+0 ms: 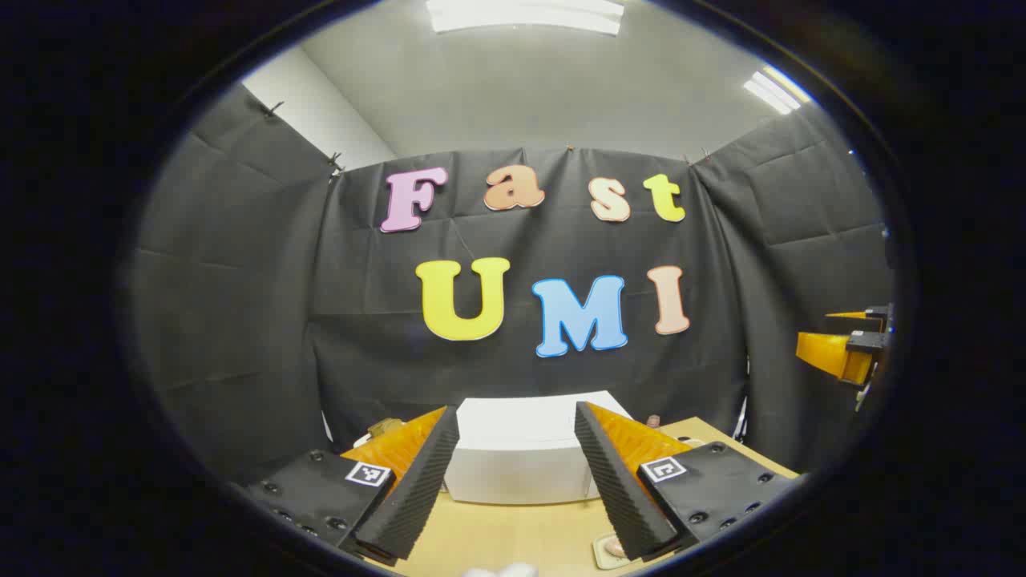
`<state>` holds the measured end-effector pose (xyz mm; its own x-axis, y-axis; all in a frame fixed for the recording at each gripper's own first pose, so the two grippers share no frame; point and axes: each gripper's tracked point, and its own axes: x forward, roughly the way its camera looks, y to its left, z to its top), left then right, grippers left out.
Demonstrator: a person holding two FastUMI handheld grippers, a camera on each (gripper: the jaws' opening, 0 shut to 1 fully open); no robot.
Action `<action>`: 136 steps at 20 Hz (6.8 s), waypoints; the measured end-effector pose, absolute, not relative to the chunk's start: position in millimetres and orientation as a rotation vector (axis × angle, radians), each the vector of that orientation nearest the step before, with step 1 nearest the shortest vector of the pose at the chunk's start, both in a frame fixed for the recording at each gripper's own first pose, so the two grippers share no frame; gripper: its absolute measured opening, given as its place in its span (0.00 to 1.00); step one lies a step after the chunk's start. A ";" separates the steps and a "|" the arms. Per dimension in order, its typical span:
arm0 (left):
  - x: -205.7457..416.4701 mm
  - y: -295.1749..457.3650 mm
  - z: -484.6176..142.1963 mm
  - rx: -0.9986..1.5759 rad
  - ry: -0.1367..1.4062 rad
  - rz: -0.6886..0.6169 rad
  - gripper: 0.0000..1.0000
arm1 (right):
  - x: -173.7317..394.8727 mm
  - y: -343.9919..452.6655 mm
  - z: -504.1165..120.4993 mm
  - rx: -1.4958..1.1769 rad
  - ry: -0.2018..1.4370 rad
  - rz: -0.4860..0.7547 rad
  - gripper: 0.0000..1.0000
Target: Open the microwave oven with the left hand, put the food in, and close the microwave oven.
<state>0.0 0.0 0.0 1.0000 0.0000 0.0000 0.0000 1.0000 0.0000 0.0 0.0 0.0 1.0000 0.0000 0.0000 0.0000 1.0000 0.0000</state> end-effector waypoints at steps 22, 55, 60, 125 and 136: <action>34.7 -25.5 -65.7 -0.021 -0.012 -0.010 0.99 | -3.1 -11.9 -14.3 0.002 0.056 -0.007 0.96; 260.6 -181.2 -351.2 -0.035 0.264 -0.121 0.23 | 20.5 -39.9 -65.5 -0.035 0.267 -0.107 0.96; 259.5 -180.9 -352.7 -0.048 0.282 -0.153 0.21 | 7.0 -35.5 -67.5 -0.024 0.276 -0.091 0.96; -61.8 169.8 -133.1 0.067 0.204 0.312 0.93 | 13.9 166.1 -431.6 -0.342 0.677 0.490 0.96; -23.6 191.2 -153.2 0.069 0.234 0.236 0.97 | 15.4 168.1 -450.7 -0.268 0.838 0.466 0.66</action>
